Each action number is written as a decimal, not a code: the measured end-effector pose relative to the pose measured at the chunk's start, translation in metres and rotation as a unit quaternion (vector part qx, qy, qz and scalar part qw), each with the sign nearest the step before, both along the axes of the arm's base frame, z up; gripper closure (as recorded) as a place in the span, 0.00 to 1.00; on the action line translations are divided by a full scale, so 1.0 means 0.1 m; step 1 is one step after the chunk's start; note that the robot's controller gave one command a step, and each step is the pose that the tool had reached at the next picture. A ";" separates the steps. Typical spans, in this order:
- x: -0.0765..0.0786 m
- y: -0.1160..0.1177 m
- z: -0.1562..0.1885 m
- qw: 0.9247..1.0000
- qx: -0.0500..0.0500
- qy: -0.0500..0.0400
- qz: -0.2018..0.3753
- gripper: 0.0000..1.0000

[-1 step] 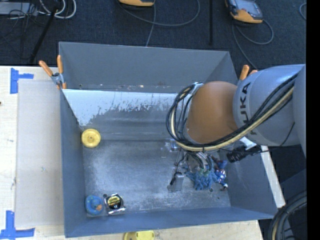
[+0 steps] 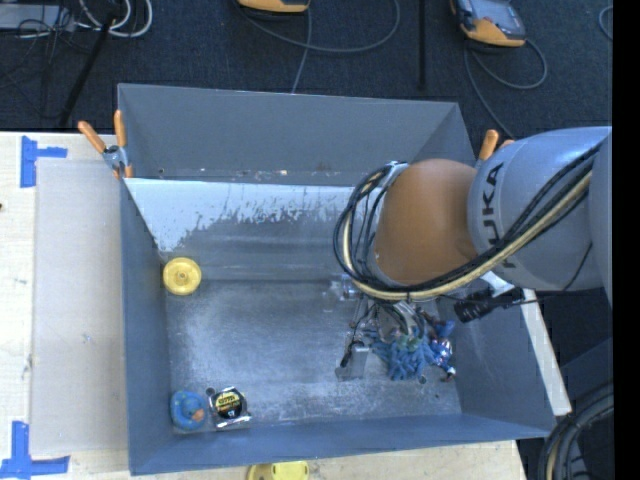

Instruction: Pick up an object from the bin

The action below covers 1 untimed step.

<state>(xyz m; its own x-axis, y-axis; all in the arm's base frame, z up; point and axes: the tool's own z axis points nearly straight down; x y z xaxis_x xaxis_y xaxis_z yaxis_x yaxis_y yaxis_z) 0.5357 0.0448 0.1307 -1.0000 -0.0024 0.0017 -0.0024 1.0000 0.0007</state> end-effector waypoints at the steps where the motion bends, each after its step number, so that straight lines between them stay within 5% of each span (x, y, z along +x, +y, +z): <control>1: -0.08 -0.47 0.14 1.000 0.000 0.000 0.021 0.00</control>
Offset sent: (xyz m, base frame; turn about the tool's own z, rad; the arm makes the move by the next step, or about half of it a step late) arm 0.0044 -0.0745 -0.0180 0.0372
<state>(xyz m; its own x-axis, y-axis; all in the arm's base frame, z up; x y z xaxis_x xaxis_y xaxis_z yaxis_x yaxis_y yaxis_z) 0.5276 -0.0022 0.1448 -0.9990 -0.0442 0.0019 -0.0442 0.9990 0.0011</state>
